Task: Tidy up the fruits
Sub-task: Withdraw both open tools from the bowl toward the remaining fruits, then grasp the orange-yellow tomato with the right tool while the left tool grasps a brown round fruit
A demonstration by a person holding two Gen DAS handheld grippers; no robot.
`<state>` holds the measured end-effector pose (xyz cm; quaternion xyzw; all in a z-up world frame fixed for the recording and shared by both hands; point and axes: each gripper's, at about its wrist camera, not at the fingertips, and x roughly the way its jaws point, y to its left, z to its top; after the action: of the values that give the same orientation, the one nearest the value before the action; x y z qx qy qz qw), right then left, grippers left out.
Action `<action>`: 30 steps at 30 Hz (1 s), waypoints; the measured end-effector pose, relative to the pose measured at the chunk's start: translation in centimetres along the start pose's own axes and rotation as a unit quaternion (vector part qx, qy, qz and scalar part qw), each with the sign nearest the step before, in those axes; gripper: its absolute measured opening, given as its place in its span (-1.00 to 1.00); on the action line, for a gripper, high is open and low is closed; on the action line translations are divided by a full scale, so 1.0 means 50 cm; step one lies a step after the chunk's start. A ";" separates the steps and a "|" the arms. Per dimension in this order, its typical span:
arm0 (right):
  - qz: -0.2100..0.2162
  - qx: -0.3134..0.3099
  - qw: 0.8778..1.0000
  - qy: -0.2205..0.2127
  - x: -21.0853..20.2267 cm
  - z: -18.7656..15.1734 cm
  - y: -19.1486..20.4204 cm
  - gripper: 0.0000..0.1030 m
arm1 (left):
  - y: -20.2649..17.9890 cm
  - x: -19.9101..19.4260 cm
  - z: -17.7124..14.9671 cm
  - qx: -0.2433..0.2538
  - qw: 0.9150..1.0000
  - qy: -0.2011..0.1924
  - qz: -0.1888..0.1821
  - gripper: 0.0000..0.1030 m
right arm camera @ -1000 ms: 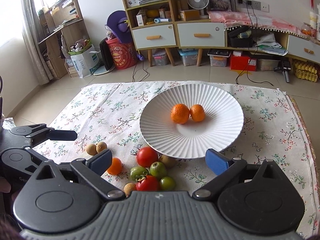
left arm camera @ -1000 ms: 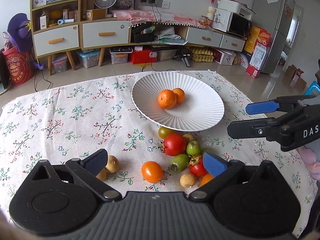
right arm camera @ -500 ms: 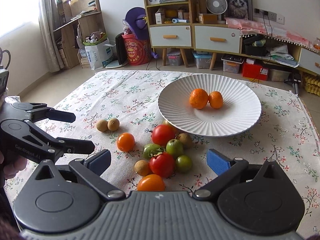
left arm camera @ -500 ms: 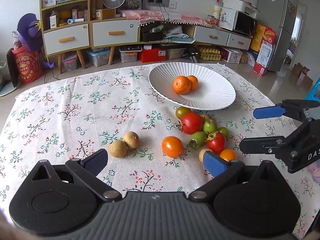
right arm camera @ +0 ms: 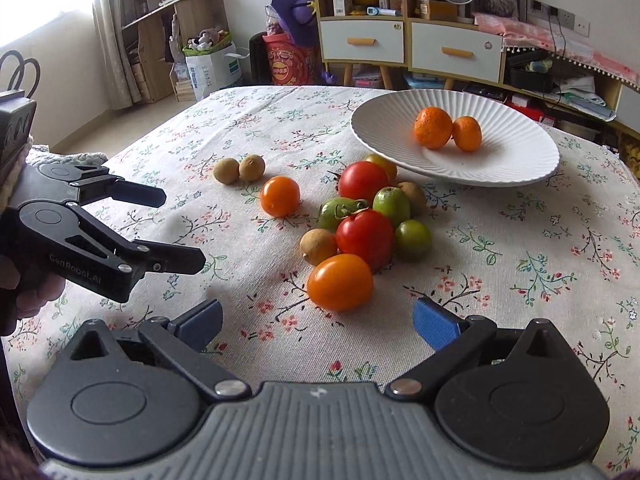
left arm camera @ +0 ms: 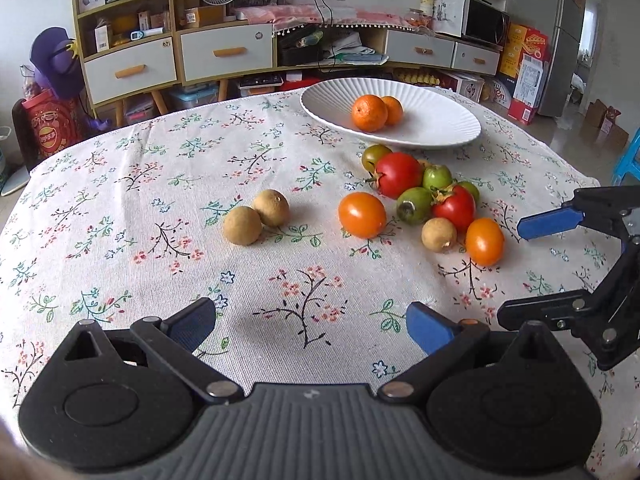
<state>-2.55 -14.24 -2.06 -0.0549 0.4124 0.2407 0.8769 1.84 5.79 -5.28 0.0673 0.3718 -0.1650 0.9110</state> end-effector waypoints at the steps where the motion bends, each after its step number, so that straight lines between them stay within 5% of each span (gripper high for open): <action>1: 0.001 -0.003 1.000 0.002 0.002 -0.002 0.004 0.96 | -0.004 0.004 -0.003 0.005 1.000 0.002 0.001 0.95; 15: -0.027 -0.025 0.999 -0.010 0.023 -0.008 0.002 0.69 | 0.037 0.028 0.001 -0.028 0.998 -0.049 0.033 0.95; 30: -0.046 -0.024 0.998 -0.020 0.022 0.009 0.000 0.02 | 0.054 0.047 0.045 -0.041 0.996 -0.063 0.053 0.03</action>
<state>-1.66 -13.69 -2.59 -0.0899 0.3861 0.2113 0.8934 5.81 7.18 -5.32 0.0387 0.3160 -0.1049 0.9421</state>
